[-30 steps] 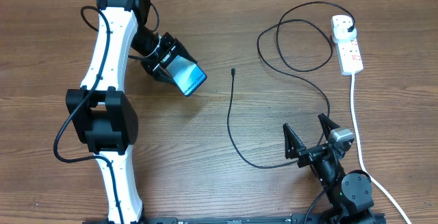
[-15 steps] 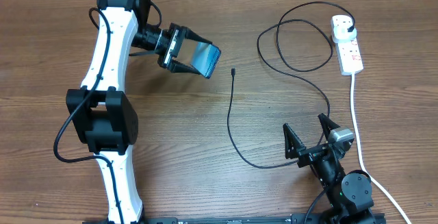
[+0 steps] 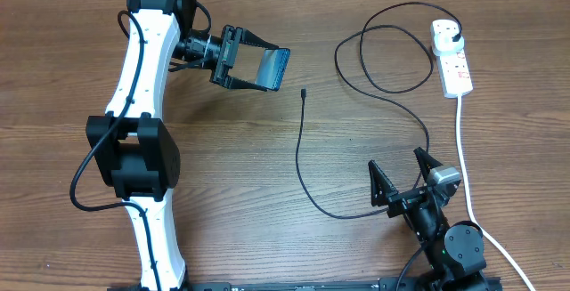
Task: Plug charger to phone and switch on socket
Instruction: 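Raise and tilt the held phone toward the table center, then move the right gripper to the phone and grasp its edge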
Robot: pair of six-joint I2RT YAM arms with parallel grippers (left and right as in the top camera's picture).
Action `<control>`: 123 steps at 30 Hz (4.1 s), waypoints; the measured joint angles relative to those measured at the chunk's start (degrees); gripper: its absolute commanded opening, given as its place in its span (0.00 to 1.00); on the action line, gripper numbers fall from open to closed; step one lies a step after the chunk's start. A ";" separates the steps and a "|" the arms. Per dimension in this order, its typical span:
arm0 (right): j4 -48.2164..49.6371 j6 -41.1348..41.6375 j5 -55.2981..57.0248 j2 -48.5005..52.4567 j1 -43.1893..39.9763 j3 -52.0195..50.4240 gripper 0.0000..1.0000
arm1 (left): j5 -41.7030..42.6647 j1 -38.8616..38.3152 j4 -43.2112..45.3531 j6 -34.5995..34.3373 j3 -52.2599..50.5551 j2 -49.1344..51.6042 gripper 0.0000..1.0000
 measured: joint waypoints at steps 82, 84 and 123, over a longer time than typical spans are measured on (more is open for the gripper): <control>2.47 26.77 -47.04 87.36 0.35 47.78 0.81 | -56.26 -5.27 4.07 -12.15 0.07 0.00 0.04; 4.63 29.24 -47.56 89.09 0.70 47.80 0.80 | -56.24 -5.60 4.07 -13.35 0.09 0.00 0.04; 5.53 51.78 -31.12 90.14 7.61 47.80 0.33 | -54.03 -22.91 4.26 -30.64 0.09 0.00 0.04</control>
